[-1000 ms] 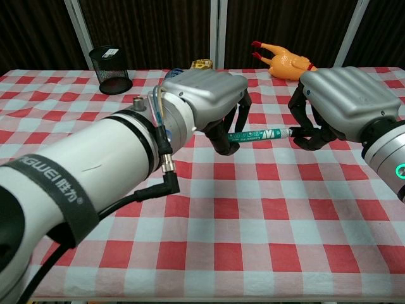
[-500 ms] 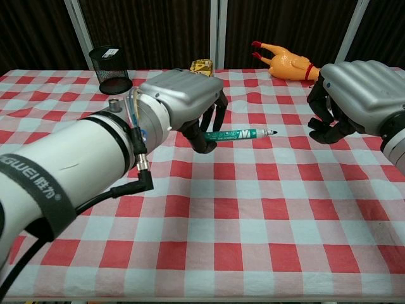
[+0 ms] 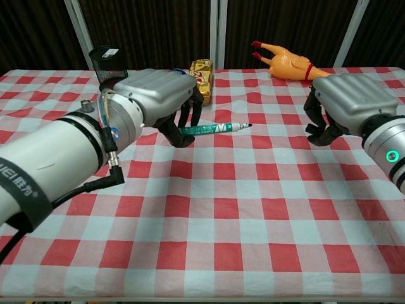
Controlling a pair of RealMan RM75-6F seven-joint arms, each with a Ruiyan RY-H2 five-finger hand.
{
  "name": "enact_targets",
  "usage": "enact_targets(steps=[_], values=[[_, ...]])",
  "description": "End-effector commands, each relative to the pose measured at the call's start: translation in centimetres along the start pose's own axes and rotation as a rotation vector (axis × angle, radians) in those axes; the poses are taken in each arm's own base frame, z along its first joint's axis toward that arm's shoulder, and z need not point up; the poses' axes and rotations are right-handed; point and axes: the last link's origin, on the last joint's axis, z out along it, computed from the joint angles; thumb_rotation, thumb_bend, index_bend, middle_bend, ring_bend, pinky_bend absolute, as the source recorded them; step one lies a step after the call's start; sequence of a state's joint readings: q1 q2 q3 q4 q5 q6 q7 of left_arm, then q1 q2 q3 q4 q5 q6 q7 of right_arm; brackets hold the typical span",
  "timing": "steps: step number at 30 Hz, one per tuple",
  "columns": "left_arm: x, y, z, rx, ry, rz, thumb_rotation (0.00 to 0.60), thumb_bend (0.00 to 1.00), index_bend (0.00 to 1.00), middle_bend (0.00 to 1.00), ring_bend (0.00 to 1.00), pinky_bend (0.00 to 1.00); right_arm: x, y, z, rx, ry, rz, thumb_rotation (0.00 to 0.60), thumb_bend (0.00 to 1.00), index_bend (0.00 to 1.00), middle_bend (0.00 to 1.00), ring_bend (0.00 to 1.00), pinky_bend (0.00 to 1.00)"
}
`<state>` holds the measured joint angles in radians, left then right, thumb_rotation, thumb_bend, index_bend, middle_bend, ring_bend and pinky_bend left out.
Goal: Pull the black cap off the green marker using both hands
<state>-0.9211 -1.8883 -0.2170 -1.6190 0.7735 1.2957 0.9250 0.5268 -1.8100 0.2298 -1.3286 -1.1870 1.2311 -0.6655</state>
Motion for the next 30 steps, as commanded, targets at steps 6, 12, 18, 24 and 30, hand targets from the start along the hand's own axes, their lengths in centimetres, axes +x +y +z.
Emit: enact_targets(steps=[6,12,18,24,30], values=[[-0.2,-0.8,-0.1,0.008,-0.002,-0.010,0.600,0.40,0.56,0.55,0.51,0.60,-2.0,-1.6,2.3,0.008,-0.064,0.015,0.600,0.31,0.87,0.75,0.61,0.70],[-0.1,-1.0,-0.3,0.011,0.001,-0.007,0.600,0.40,0.56,0.55,0.51,0.60,-2.4,-1.8,2.5,0.014,-0.090,0.016,0.600,0.20,0.77,0.68,0.56,0.67],[0.0,-1.2,-0.4,0.019,0.001,-0.009,0.600,0.40,0.56,0.55,0.51,0.60,-2.4,-1.6,2.2,0.027,-0.122,0.011,0.600,0.07,0.62,0.55,0.45,0.55],[0.0,-1.2,-0.5,0.020,0.001,-0.009,0.600,0.40,0.55,0.55,0.51,0.60,-1.9,-1.2,2.0,0.016,-0.132,0.006,0.600,0.05,0.48,0.45,0.33,0.42],[0.1,-1.2,-0.4,0.020,0.005,-0.013,0.600,0.40,0.55,0.55,0.51,0.60,-0.8,-0.6,1.2,0.004,-0.106,0.027,0.600,0.04,0.43,0.40,0.28,0.36]])
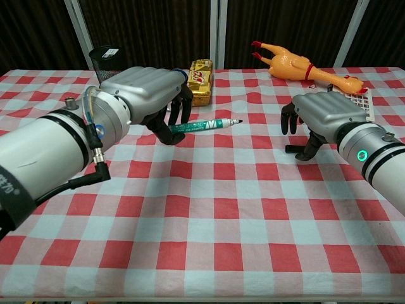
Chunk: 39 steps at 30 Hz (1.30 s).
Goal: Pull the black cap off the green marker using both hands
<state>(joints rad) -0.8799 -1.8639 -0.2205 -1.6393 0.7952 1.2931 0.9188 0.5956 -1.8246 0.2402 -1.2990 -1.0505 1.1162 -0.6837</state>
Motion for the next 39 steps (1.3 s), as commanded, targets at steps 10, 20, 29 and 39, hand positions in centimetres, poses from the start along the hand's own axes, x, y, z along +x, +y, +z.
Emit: enact_targets(steps=[10,20,29,39], values=[[-0.7,-0.2,0.5,-0.079,0.024,0.012,0.600,0.40,0.55,0.55,0.51,0.60,5.1,5.2,-5.8,-0.084,0.203,0.128,0.600,0.03,0.28,0.31,0.12,0.21],[-3.3,-1.8,3.0,-0.178,0.020,0.046,0.600,0.39,0.55,0.55,0.51,0.60,5.7,7.8,-11.4,-0.115,0.289,0.163,0.600,0.03,0.26,0.29,0.09,0.19],[-5.6,-4.6,4.8,-0.158,-0.045,0.067,0.600,0.36,0.52,0.52,0.48,0.57,5.4,7.7,-13.4,-0.087,0.312,0.234,0.600,0.03,0.26,0.29,0.09,0.19],[-5.6,-5.7,4.8,-0.115,-0.041,0.064,0.600,0.22,0.43,0.41,0.38,0.48,5.6,7.8,-14.4,-0.064,0.316,0.288,0.600,0.03,0.26,0.29,0.09,0.19]])
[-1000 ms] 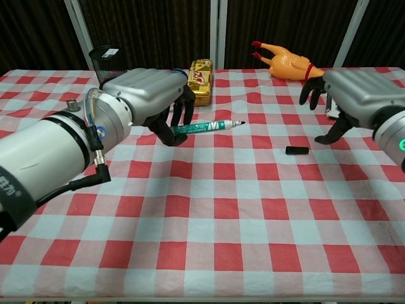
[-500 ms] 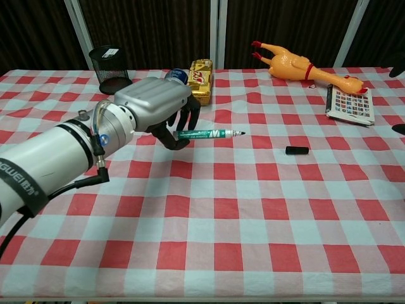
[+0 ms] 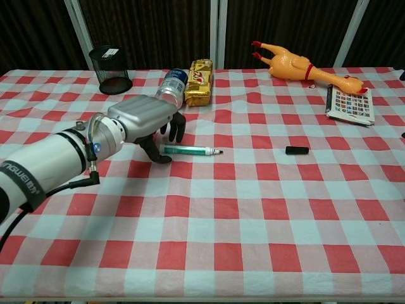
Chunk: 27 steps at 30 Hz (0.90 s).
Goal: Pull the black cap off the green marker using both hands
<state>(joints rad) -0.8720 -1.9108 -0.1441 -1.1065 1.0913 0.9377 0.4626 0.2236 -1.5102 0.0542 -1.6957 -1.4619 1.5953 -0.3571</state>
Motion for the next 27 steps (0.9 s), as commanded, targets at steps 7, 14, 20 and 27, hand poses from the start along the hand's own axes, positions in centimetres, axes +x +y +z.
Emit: enact_targets(steps=[7,14,20,27], values=[[2.7,-0.8,-1.2,0.045,0.118,0.000,0.600,0.19,0.41,0.38,0.34,0.34,0.9,-0.1,-0.8,0.016,0.029,0.013,0.600,0.03,0.26,0.29,0.09,0.19],[5.4,-5.9,-7.4,0.220,0.266,-0.015,0.600,0.18,0.34,0.30,0.21,0.25,0.4,1.7,-2.6,0.004,-0.005,-0.126,0.600,0.03,0.18,0.21,0.02,0.08],[4.4,-9.3,-15.5,0.446,0.312,-0.177,0.600,0.17,0.24,0.18,0.08,0.17,-0.2,3.6,-4.5,-0.033,-0.094,-0.194,0.600,0.03,0.02,0.07,0.00,0.00],[1.2,-9.8,-23.7,0.573,0.317,-0.211,0.600,0.16,0.23,0.18,0.08,0.19,-1.1,5.4,-7.1,-0.071,-0.106,-0.234,0.600,0.05,0.00,0.05,0.00,0.00]])
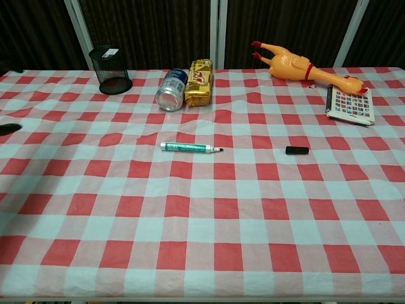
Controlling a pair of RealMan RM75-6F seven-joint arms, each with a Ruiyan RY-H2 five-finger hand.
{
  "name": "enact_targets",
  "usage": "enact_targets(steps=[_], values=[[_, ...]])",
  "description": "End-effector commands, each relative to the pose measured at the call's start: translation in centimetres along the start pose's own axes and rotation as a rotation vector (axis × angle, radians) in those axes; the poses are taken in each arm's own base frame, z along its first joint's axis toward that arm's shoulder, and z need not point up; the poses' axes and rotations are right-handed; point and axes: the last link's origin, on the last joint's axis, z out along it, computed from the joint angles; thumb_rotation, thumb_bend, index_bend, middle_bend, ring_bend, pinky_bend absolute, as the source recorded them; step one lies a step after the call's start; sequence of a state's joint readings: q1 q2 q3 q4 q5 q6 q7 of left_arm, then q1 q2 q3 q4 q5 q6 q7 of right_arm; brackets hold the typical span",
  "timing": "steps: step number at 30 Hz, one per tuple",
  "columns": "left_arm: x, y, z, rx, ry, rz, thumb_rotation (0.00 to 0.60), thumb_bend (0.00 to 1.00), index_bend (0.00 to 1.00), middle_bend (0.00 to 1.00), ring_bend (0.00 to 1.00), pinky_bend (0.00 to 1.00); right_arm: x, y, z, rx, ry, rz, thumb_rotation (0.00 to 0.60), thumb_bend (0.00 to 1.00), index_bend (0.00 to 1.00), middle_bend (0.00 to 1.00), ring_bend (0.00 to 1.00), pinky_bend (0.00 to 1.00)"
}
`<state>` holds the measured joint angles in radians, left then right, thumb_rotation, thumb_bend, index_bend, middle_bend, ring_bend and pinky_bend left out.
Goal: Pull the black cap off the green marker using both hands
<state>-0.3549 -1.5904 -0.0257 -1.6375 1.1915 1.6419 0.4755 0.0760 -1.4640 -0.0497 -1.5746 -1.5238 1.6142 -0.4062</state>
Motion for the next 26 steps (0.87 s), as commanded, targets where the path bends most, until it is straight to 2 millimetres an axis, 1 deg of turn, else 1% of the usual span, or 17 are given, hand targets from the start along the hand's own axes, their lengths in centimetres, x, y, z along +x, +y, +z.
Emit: enact_targets(steps=[1,2,5,9,16,20,23,26], values=[[-0.1,-2.7,-4.6,0.058,-0.002,-0.018,0.600,0.16,0.23,0.18,0.08,0.19,-0.7,0.8,-1.5,-0.025,-0.008,-0.005,0.600,0.05,0.00,0.04,0.00,0.00],[-0.2,-3.2,-5.6,0.070,0.002,-0.018,0.600,0.16,0.23,0.18,0.08,0.19,-0.8,1.1,-1.9,-0.032,-0.007,-0.002,0.600,0.05,0.00,0.04,0.00,0.00],[-0.3,-4.0,-7.5,0.082,0.027,-0.014,0.600,0.16,0.23,0.18,0.08,0.19,-0.8,1.7,-2.7,-0.043,-0.001,0.001,0.600,0.05,0.00,0.04,0.00,0.00],[-0.4,-4.7,-9.0,0.086,0.034,-0.006,0.600,0.16,0.23,0.18,0.08,0.19,-0.9,2.1,-3.6,-0.043,0.003,0.005,0.600,0.05,0.00,0.04,0.00,0.00],[0.2,-5.7,-10.2,0.082,0.049,-0.028,0.600,0.16,0.23,0.18,0.08,0.19,-1.0,2.0,-4.6,-0.043,0.014,0.004,0.600,0.05,0.00,0.04,0.00,0.00],[0.4,-6.6,-10.8,0.104,0.045,-0.034,0.600,0.16,0.23,0.18,0.08,0.18,-1.1,2.0,-5.0,-0.058,0.018,0.011,0.600,0.05,0.00,0.04,0.00,0.00],[0.1,-7.1,-10.7,0.110,0.034,-0.048,0.600,0.16,0.23,0.18,0.08,0.18,-1.3,2.1,-4.8,-0.066,0.014,0.015,0.600,0.05,0.00,0.04,0.00,0.00],[0.0,-7.1,-10.5,0.104,0.046,-0.053,0.600,0.16,0.23,0.18,0.08,0.18,-1.4,2.0,-4.6,-0.067,0.011,0.015,0.600,0.05,0.00,0.04,0.00,0.00]])
